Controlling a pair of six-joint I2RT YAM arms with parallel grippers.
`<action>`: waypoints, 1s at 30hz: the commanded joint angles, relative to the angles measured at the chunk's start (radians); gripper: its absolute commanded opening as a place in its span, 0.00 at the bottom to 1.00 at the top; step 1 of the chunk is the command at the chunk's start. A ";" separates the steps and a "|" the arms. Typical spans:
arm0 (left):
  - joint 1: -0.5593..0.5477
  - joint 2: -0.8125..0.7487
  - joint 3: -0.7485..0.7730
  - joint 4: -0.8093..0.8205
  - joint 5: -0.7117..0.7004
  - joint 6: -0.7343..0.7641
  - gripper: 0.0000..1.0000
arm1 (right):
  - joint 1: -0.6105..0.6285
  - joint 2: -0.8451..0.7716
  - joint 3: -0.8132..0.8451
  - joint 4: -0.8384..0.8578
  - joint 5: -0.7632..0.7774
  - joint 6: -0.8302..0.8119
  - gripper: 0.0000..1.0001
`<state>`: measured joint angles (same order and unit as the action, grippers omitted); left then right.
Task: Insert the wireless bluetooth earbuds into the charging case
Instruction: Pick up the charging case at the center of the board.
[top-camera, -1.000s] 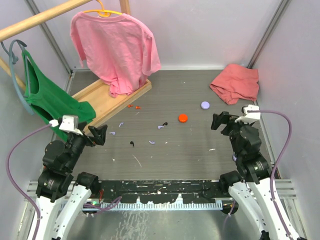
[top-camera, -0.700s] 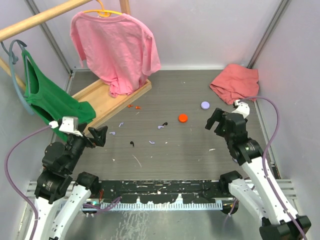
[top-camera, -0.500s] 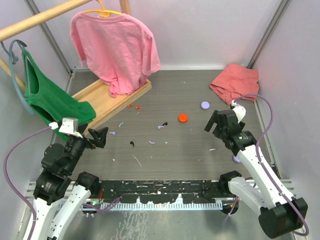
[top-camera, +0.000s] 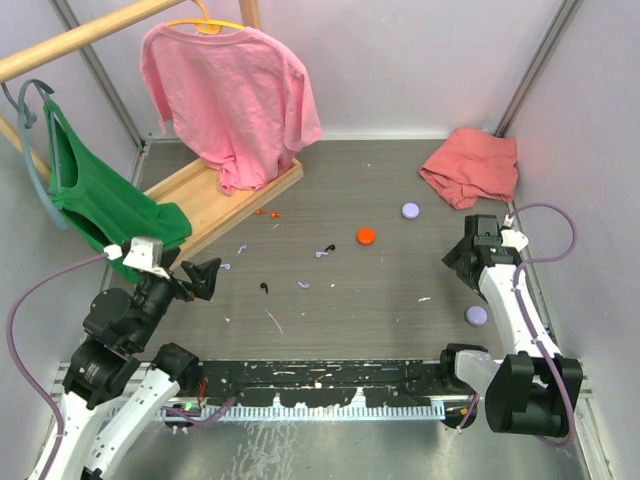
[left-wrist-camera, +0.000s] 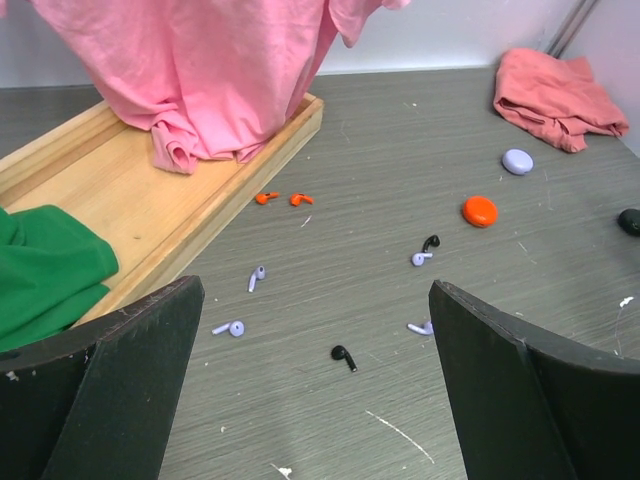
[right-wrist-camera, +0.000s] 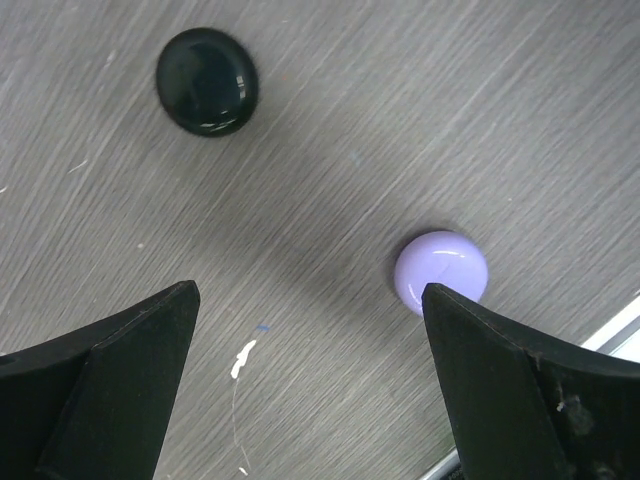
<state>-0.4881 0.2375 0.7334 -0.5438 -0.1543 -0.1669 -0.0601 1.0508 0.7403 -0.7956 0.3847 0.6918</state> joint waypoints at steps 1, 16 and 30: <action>-0.020 0.002 0.010 0.030 -0.024 0.017 0.98 | -0.074 0.034 -0.006 0.024 0.034 0.023 1.00; -0.082 0.009 0.003 0.035 -0.042 0.030 0.98 | -0.321 0.166 -0.048 0.050 -0.102 -0.009 1.00; -0.087 0.017 0.003 0.035 -0.046 0.033 0.98 | -0.329 0.268 -0.053 0.033 -0.185 -0.016 0.89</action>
<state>-0.5694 0.2382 0.7322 -0.5438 -0.1879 -0.1421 -0.3840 1.3365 0.6853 -0.7643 0.2432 0.6838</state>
